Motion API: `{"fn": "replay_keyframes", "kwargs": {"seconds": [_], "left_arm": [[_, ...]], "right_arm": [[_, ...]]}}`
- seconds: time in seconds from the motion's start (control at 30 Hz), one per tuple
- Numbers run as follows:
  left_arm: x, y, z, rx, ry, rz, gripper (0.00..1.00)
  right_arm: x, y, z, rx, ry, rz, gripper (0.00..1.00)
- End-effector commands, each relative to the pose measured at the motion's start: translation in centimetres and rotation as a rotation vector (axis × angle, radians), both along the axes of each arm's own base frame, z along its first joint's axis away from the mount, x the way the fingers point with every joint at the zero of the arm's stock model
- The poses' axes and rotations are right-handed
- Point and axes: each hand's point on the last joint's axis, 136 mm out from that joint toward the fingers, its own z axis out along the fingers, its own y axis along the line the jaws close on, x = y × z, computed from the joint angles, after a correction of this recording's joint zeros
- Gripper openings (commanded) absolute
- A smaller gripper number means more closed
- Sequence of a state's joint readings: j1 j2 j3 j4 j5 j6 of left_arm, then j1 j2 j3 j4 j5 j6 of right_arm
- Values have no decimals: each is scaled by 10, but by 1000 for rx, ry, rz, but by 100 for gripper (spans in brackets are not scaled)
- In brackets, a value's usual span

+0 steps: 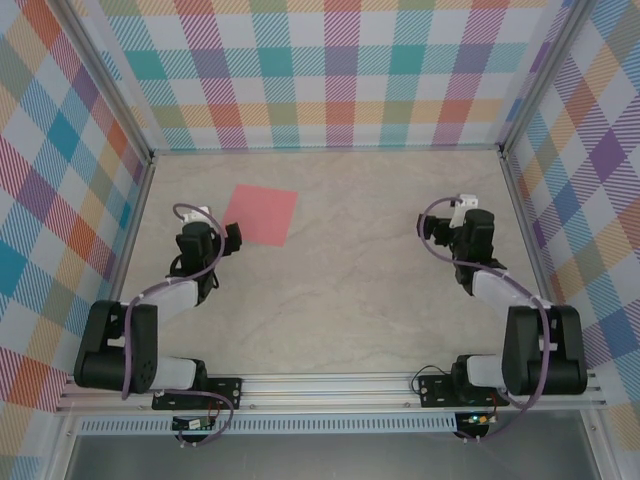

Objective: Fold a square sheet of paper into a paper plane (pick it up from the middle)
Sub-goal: Move the square sheet of paper to the center of the table.

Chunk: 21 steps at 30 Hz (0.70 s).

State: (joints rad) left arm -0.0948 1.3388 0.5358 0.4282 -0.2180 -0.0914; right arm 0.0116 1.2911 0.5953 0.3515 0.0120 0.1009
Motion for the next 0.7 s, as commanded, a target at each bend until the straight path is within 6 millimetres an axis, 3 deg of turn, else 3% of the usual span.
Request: {"fn": "replay_keyframes", "kwargs": {"seconds": [0.0,0.13,0.23,0.4,0.53,0.67], "left_arm": [[-9,-3,8,-146,121,59,100],[-13,-16,12,-239,265,58,100],[-15,-28,17,-286,320,28,100],[-25,-33,21,-291,427,14,100],[-28,-25,29,-297,427,77,100],[-29,-30,36,-328,434,58,100]], "right_arm": [[-21,-8,-7,166,226,-139,100],[-33,16,-12,335,424,-149,100],[-37,61,-11,337,495,-38,100],[-41,140,-16,186,557,84,100],[-40,208,-32,85,621,171,100],[-34,270,-49,9,656,226,100]]}}
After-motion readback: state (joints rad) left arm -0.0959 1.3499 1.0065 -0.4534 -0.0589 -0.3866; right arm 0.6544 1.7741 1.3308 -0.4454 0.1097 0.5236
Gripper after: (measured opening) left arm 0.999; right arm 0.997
